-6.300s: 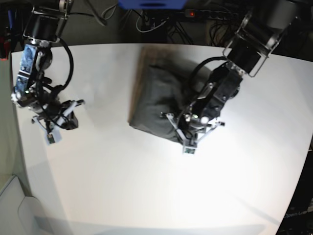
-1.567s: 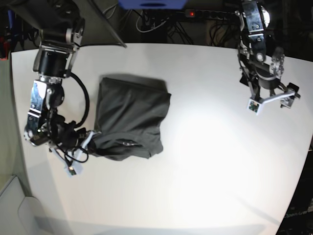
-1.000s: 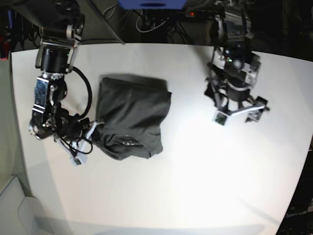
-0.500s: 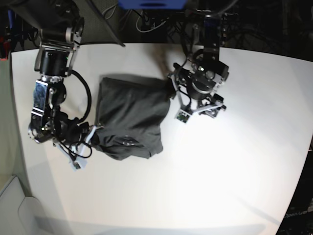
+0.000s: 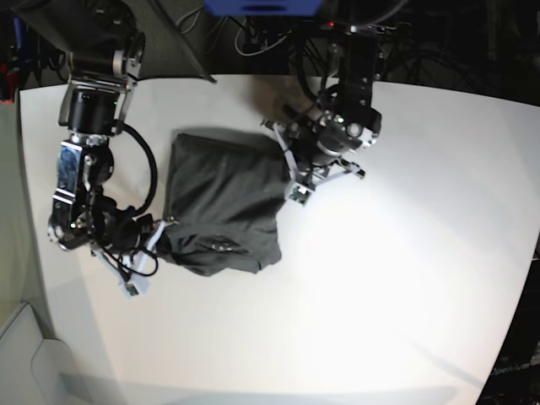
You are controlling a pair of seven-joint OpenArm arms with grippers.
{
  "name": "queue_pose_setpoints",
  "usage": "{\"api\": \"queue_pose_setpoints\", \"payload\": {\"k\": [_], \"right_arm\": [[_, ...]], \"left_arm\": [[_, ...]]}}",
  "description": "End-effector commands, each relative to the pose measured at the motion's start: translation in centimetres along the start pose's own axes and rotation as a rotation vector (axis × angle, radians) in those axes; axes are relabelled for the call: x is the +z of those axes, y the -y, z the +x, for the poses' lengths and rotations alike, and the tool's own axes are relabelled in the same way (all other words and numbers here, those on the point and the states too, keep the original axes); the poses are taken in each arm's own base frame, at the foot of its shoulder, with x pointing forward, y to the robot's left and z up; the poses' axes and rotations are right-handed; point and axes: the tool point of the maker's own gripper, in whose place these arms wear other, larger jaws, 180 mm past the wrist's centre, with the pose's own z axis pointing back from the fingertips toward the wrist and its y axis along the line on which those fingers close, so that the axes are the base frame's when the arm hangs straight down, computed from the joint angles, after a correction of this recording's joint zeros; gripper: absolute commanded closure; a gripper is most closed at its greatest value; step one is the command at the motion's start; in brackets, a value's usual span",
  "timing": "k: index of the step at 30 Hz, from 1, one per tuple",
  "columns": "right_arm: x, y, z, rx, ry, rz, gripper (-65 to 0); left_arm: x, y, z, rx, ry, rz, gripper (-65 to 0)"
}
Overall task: Layout the t-shirt on the table in an organized manner, then fold the t-shirt properly
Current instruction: 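Grasp the bundle side with the left gripper and square it up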
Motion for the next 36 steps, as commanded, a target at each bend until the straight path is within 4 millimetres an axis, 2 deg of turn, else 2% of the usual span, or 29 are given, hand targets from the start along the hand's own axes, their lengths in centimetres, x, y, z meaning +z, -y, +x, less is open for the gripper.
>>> {"api": "queue_pose_setpoints", "payload": {"k": [1,4,9,11,16,21,28,31,36], "right_arm": [[0.8,0.5,2.5,0.021,0.064,-0.012,0.0],[1.2,1.3,2.6,0.029,0.063,-0.029,0.0],[2.2,2.8,3.1,0.039,0.073,-0.064,0.0],[2.9,2.7,3.6,0.060,0.093,-0.079,0.0],[4.4,2.0,3.3,0.105,0.123,-0.111,0.0],[4.3,1.7,2.6,0.101,0.111,-0.108,0.0],[4.6,2.0,3.3,0.107,0.130,-0.115,-0.8],[4.7,2.2,3.7,0.111,0.135,-0.119,-8.5],[4.5,1.8,3.7,0.114,0.131,-0.109,-29.7]], "left_arm": [[-0.1,0.3,1.8,0.013,0.053,-0.018,-0.3],[-0.9,1.4,0.7,0.053,0.029,-0.071,-0.3],[-2.0,2.4,0.1,0.097,0.013,-0.128,-0.3],[-2.3,2.7,0.4,0.113,0.042,-0.141,-0.3],[-3.1,3.4,-0.5,0.124,0.034,-0.162,-0.3],[-2.9,3.3,-0.3,0.123,0.041,-0.158,-0.3],[-2.8,3.2,-0.4,0.124,0.038,-0.156,-0.3],[-2.8,3.3,-0.5,0.125,0.035,-0.157,-0.3],[-2.8,3.3,-0.5,0.125,0.036,-0.157,-0.3]]}}
